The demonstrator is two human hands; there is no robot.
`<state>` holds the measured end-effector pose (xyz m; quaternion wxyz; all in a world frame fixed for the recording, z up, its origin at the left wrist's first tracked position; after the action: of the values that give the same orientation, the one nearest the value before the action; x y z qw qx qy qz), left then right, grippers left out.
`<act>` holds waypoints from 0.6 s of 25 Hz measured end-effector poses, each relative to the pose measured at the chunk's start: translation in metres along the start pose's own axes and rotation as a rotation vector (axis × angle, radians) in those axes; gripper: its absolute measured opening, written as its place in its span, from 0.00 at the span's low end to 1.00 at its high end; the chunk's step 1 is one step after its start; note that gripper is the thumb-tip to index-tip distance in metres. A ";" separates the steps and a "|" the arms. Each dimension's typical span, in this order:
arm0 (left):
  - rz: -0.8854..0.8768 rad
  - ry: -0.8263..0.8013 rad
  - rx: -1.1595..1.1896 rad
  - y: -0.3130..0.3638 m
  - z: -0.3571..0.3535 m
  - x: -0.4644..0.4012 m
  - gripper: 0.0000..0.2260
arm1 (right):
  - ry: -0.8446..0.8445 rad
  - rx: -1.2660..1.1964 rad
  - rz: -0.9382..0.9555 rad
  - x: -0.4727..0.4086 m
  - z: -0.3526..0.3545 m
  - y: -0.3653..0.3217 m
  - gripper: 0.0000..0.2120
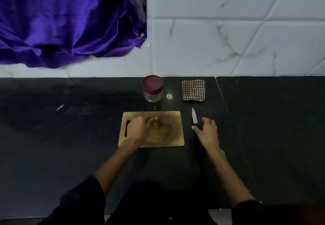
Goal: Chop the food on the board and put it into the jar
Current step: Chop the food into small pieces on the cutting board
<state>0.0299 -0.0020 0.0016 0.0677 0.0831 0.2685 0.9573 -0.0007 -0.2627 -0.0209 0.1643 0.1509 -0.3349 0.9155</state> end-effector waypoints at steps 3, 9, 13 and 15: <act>0.001 -0.025 0.081 0.004 -0.012 0.009 0.06 | 0.017 0.084 -0.071 -0.004 0.000 0.014 0.27; 0.051 -0.027 0.095 0.001 -0.034 0.029 0.07 | -0.018 0.143 -0.015 -0.014 -0.007 0.017 0.21; 0.095 -0.003 0.117 -0.011 -0.043 0.043 0.06 | -0.038 0.127 -0.016 -0.016 -0.009 0.019 0.18; 0.095 -0.001 0.106 -0.013 -0.042 0.047 0.07 | -0.053 0.079 -0.041 -0.018 -0.006 0.020 0.19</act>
<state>-0.0229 -0.0042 -0.0351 0.0180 0.0995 0.3146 0.9438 0.0067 -0.2765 -0.0434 0.1680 0.1886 -0.2996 0.9200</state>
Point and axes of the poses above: each hand's wrist, its own x-axis away from the middle knuckle, its own z-axis out of the back of the hand, y = z × x, the point moved 3 cm from there along -x, towards the middle knuckle, and after that the axes turned 12 degrees about -y, right-handed, at the moved point
